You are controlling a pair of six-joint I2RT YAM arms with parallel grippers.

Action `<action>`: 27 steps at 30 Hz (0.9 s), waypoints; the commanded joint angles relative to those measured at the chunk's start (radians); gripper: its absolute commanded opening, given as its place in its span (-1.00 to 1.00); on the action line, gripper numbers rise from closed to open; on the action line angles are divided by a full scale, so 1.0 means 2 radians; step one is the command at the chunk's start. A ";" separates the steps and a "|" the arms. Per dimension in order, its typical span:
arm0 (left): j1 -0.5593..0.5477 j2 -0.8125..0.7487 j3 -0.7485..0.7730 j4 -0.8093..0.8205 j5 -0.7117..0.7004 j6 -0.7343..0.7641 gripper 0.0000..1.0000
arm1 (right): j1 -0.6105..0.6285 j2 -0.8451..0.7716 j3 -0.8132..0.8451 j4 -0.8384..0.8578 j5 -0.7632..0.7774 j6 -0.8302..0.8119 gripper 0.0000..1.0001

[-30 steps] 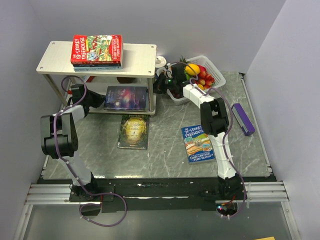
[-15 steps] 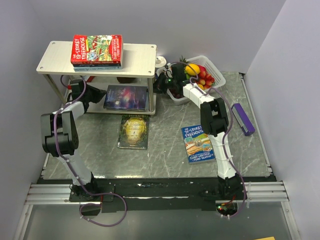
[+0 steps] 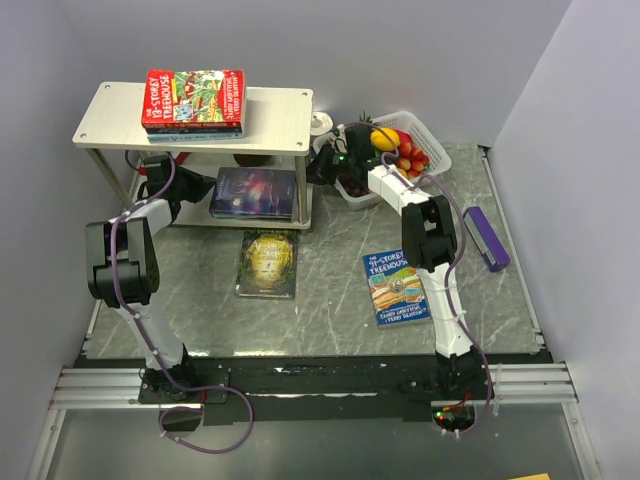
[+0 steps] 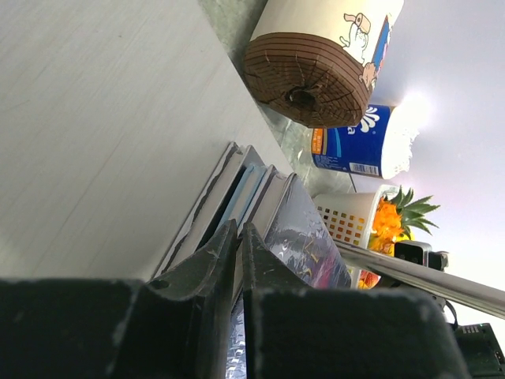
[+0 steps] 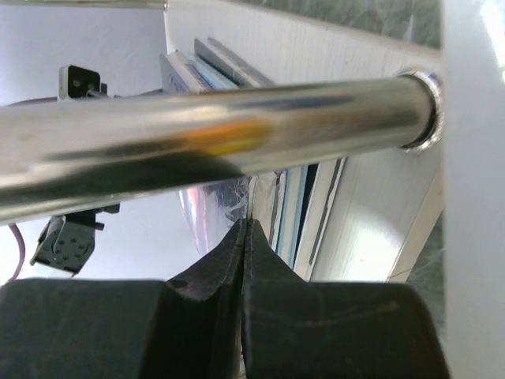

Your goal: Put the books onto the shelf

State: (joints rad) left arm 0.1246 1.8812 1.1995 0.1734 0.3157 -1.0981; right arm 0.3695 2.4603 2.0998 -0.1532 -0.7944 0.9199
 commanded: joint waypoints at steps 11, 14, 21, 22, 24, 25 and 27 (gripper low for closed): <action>-0.022 0.017 0.037 0.014 0.042 -0.013 -0.72 | 0.003 0.019 0.046 0.013 -0.012 0.009 -1.00; -0.022 0.019 0.037 0.015 0.044 -0.015 -0.71 | 0.002 0.023 0.053 0.010 -0.012 0.011 -1.00; -0.018 0.018 0.040 0.011 0.044 -0.015 -0.70 | 0.001 0.016 0.041 0.014 -0.014 0.012 -1.00; -0.015 0.017 0.041 0.009 0.045 -0.013 -0.70 | 0.000 0.009 0.035 0.017 -0.014 0.012 -1.00; -0.010 0.012 0.042 0.002 0.044 -0.010 -0.68 | -0.004 -0.001 0.016 0.025 -0.014 0.013 -1.00; -0.003 0.009 0.042 0.000 0.044 -0.007 -0.67 | -0.007 -0.012 0.008 0.027 -0.014 0.012 -1.00; 0.006 -0.004 0.038 -0.005 0.045 -0.005 -0.63 | -0.014 -0.026 -0.020 0.043 -0.012 0.016 -1.00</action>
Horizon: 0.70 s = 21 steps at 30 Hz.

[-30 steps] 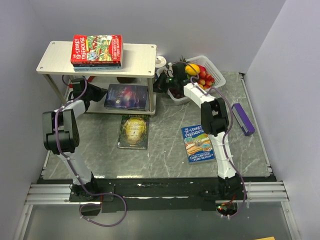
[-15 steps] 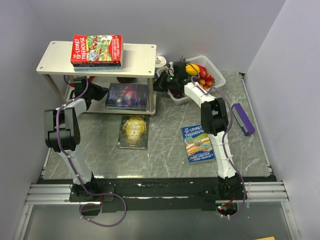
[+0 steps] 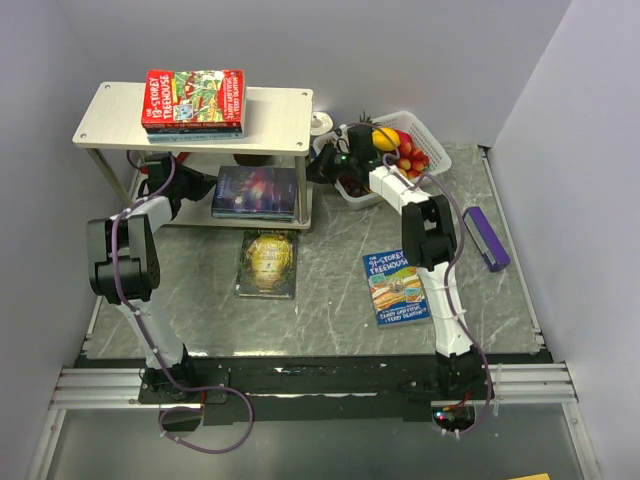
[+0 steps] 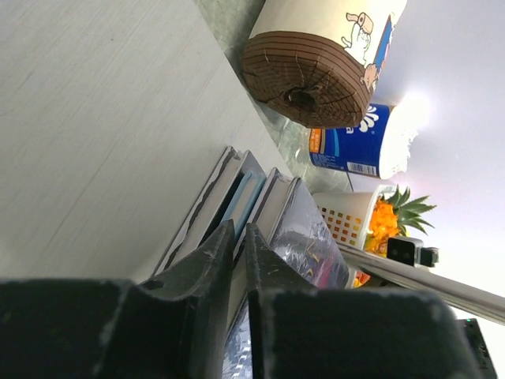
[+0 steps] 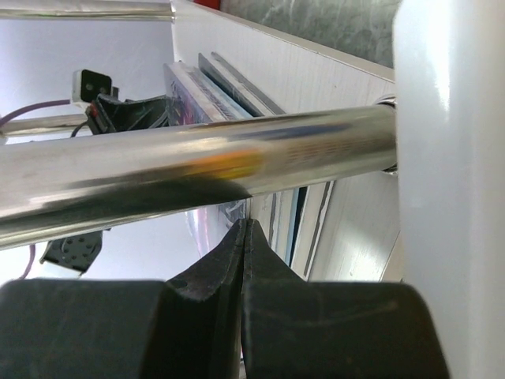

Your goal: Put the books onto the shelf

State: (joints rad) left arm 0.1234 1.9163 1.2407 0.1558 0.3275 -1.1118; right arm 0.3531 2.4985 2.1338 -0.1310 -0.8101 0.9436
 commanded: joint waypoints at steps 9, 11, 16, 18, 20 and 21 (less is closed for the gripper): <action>0.041 -0.130 -0.029 -0.046 0.004 0.031 -0.34 | -0.036 -0.181 -0.208 0.063 0.025 -0.007 -0.84; 0.042 -0.179 -0.047 -0.073 -0.021 0.037 -0.31 | -0.038 -0.246 -0.284 0.077 0.056 -0.019 -0.76; 0.001 -0.340 -0.132 -0.156 -0.131 0.038 -0.26 | -0.024 -0.419 -0.469 0.091 0.149 -0.050 -0.63; -0.013 -0.405 -0.177 -0.168 -0.138 0.042 -0.21 | -0.004 -0.459 -0.534 0.093 0.199 -0.068 -0.60; -0.033 -0.475 -0.231 -0.194 -0.133 0.053 -0.02 | 0.031 -0.514 -0.564 0.055 0.268 -0.108 -0.46; -0.047 -0.490 -0.245 -0.201 -0.127 0.055 0.07 | 0.041 -0.530 -0.570 0.047 0.284 -0.117 -0.41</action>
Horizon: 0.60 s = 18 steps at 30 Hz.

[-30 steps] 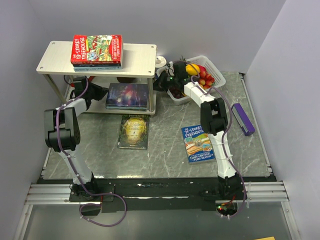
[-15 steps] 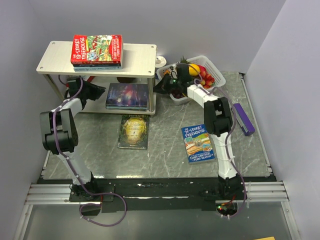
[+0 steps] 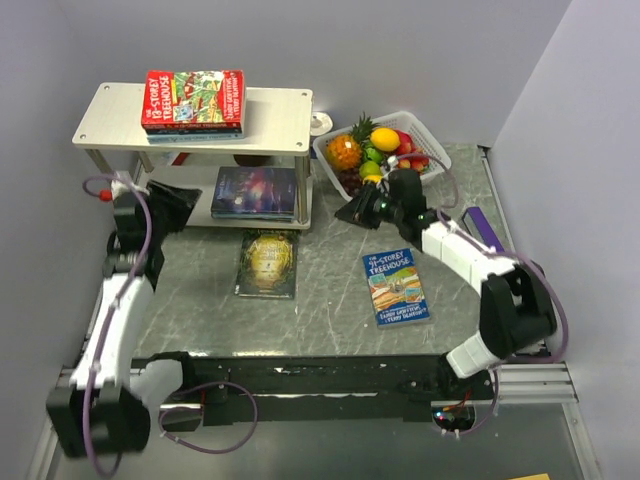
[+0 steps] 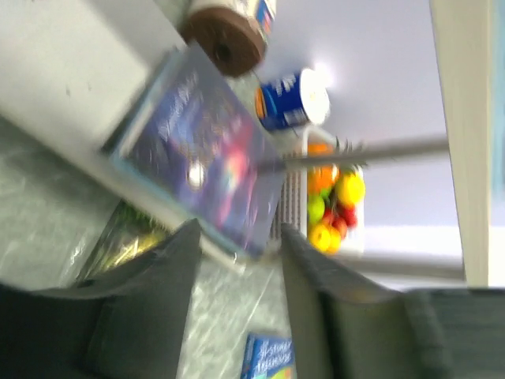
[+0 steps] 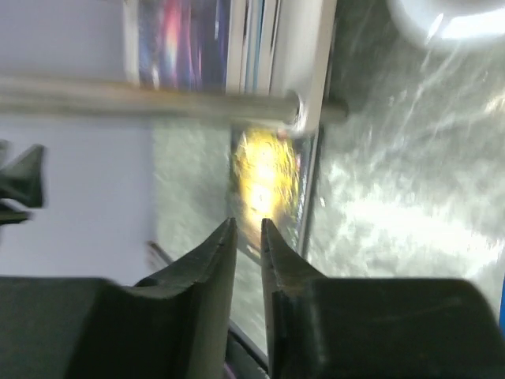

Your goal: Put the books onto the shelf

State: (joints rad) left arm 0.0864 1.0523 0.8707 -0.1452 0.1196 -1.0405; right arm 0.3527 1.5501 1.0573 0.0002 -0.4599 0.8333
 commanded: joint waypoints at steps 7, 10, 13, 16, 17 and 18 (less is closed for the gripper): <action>-0.055 -0.157 -0.292 0.051 0.070 -0.063 0.86 | 0.102 -0.041 -0.142 0.070 0.054 -0.065 0.17; -0.061 -0.166 -0.341 0.116 0.068 -0.082 0.99 | 0.136 -0.013 -0.157 0.120 0.040 -0.045 0.23; -0.063 -0.141 -0.330 0.119 0.042 -0.059 0.89 | 0.156 0.026 -0.151 0.146 0.028 -0.030 0.24; -0.068 -0.108 -0.320 0.128 0.011 -0.049 0.86 | 0.159 0.067 -0.138 0.165 0.012 -0.015 0.24; -0.068 -0.100 -0.320 0.138 0.008 -0.047 0.85 | 0.158 0.084 -0.134 0.166 0.012 -0.006 0.29; -0.068 -0.091 -0.317 0.148 0.004 -0.050 0.85 | 0.159 0.092 -0.133 0.172 0.013 -0.005 0.32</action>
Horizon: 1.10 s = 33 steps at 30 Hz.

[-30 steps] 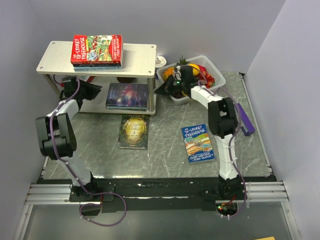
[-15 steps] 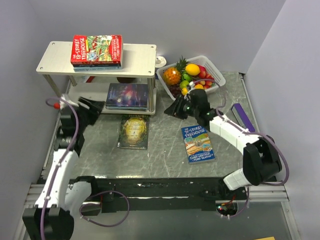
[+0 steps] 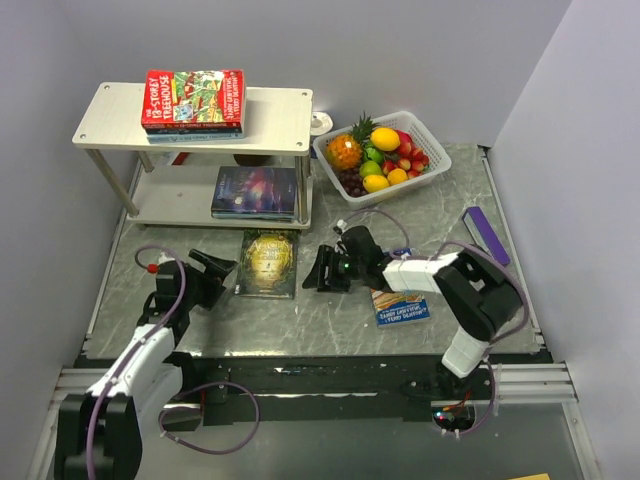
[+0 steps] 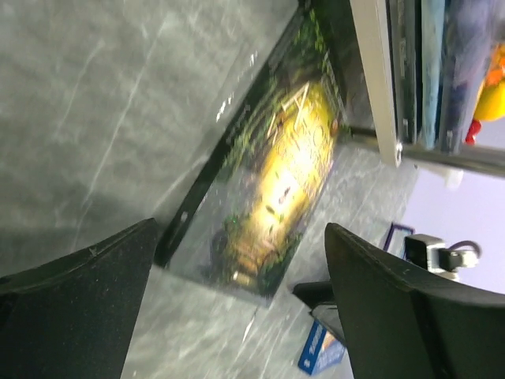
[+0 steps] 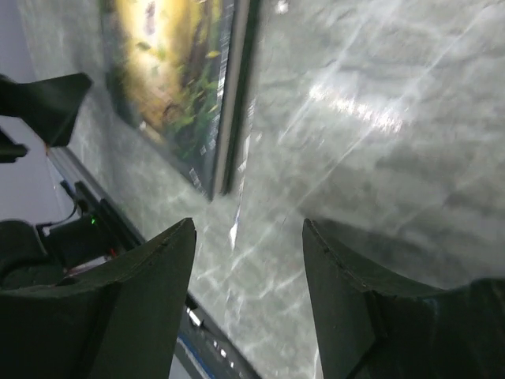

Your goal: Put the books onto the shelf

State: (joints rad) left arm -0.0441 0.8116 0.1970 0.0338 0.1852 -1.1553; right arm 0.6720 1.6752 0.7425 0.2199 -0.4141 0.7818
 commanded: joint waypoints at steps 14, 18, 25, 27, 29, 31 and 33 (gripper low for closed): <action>-0.123 0.225 0.038 0.119 -0.024 0.012 0.53 | 0.016 0.125 0.083 0.014 -0.002 0.003 0.40; -0.157 0.265 0.037 0.134 -0.010 0.008 0.35 | 0.024 0.128 0.074 0.014 -0.017 0.003 0.25; -0.213 0.221 0.023 0.116 0.010 0.004 0.18 | 0.048 0.097 0.035 0.003 -0.035 -0.011 -0.03; -0.244 0.199 0.021 0.099 0.007 0.000 0.15 | 0.057 0.079 0.014 0.001 -0.040 -0.012 -0.06; -0.280 0.162 0.024 0.058 -0.005 -0.003 0.14 | 0.071 0.060 -0.002 -0.003 -0.044 -0.011 -0.07; -0.298 0.118 0.030 0.010 -0.029 -0.004 0.14 | 0.080 0.045 -0.022 -0.006 -0.042 -0.011 -0.07; -0.310 0.074 0.033 -0.015 -0.037 -0.003 0.12 | 0.093 0.026 -0.034 -0.022 -0.041 -0.016 -0.07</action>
State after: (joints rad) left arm -0.5564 1.0710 0.2588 0.1406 -0.0872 -1.0973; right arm 0.7086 1.7466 0.7490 0.3267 -0.3290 0.7391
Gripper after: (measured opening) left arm 0.575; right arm 0.472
